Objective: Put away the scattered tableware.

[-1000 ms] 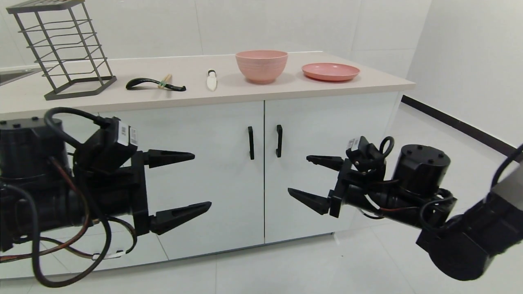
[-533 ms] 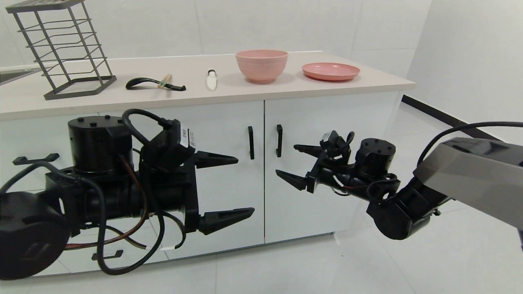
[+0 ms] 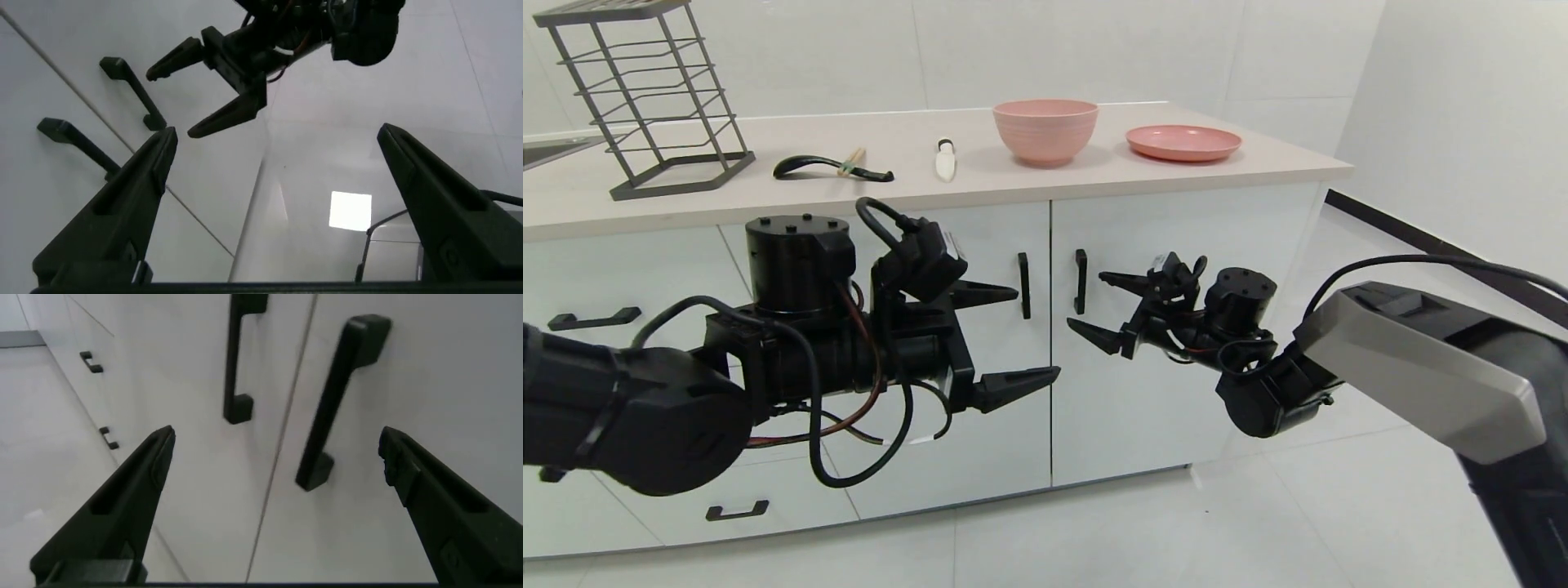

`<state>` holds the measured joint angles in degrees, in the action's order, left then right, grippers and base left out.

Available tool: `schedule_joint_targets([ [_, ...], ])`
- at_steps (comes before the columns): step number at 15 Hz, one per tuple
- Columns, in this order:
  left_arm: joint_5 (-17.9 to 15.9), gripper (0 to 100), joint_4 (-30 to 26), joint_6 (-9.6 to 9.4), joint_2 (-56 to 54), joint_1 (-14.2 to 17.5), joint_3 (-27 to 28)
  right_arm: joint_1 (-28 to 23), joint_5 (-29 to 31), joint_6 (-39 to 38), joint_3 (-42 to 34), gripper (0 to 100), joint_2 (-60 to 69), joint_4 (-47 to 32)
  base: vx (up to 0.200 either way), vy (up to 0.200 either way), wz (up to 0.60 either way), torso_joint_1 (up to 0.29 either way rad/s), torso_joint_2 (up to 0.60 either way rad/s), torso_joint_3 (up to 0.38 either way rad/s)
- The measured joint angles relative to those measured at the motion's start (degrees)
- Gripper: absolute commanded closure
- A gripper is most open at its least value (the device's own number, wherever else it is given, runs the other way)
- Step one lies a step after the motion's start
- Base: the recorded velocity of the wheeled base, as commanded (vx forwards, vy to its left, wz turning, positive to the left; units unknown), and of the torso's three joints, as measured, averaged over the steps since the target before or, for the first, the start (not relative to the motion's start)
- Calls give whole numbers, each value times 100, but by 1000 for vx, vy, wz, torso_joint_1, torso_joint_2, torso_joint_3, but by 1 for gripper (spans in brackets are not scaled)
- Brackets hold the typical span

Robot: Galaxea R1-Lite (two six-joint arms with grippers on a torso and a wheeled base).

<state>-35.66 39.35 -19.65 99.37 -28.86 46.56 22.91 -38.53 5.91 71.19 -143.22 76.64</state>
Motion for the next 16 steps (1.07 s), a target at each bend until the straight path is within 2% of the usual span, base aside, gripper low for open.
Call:
schedule_joint_targets([
  [3,-6,0,80,-16,201,-16,127,24,-512,-28,684,0,-245,-279,0,0,0,0,0,0],
  [7,9,0,950,15,590,-5,291,132,-708,-91,1075,0,-491,-340,0,0,0,0,0,0],
  [11,16,0,991,532,747,-13,295,116,-1185,-279,1367,0,-627,-457,0,0,0,0,0,0],
  [12,20,0,1013,597,756,-11,308,115,-1332,-302,1346,0,-623,-457,0,0,0,0,0,0],
  [16,22,0,1029,619,808,15,388,112,-1673,-313,951,0,-391,-452,0,0,0,0,0,0],
])
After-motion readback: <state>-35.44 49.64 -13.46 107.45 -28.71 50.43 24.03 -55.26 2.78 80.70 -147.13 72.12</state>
